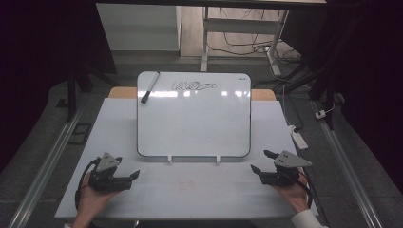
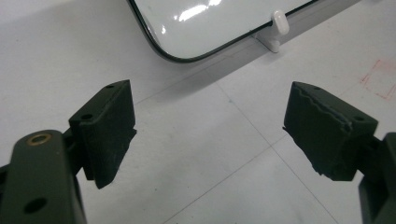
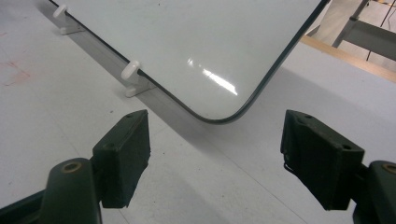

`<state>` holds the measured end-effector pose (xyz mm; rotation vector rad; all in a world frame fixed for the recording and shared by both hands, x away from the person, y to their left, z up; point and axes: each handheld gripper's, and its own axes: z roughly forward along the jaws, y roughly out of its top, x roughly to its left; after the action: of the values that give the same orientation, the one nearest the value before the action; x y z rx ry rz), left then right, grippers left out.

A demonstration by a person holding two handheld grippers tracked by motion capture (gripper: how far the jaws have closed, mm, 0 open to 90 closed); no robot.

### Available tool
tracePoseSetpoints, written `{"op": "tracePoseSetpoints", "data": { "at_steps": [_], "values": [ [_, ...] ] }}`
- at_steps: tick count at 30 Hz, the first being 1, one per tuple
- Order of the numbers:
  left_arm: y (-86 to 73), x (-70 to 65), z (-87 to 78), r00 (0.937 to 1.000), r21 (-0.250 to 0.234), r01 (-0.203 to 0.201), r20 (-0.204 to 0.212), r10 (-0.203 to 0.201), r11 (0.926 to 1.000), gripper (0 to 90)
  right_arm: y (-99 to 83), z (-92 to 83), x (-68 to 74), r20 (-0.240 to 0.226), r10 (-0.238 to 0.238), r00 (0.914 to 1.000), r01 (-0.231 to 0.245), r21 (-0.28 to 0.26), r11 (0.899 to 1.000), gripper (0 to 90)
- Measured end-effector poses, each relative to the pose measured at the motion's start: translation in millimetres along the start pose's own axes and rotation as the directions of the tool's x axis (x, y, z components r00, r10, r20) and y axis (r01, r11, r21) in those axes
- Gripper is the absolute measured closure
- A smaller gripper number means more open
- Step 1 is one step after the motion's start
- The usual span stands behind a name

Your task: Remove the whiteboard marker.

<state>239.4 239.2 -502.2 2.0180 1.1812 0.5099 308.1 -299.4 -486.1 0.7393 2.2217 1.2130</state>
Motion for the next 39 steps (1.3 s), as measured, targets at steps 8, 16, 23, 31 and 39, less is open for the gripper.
{"op": "tracePoseSetpoints", "data": {
  "at_steps": [8,16,23,31,39],
  "values": [
    [11.0,0.7,-5.0,0.9999,-0.012,-0.015,-0.001,0.015,0.9998,20.5,1.5,1.3,2.5,0.011,-0.008,0.9999,0.008,0.009,1.0,24.2],
    [41.0,2.0,-9.4,0.9991,-0.039,-0.043,-0.007,0.042,0.9983,21.7,2.0,2.3,4.2,0.013,-0.003,0.9999,0.003,0.013,1.0,24.5],
    [72.4,9.5,-4.3,0.9978,-0.044,-0.064,-0.018,0.064,0.9969,22.5,0.7,5.3,5.8,0.003,-0.007,1.0,0.007,0.025,1.0,24.6],
    [121.9,23.1,6.6,0.9948,-0.048,-0.097,-0.034,0.096,0.9941,25.3,0.6,7.1,6.8,-0.002,-0.004,1.0,0.004,0.025,1.0,25.0],
    [166.4,27.3,17.3,0.9886,-0.072,-0.137,-0.073,0.132,0.988,28.4,0.3,8.8,7.4,-0.011,-0.005,0.9999,0.005,0.027,1.0,25.2]
  ]
}}
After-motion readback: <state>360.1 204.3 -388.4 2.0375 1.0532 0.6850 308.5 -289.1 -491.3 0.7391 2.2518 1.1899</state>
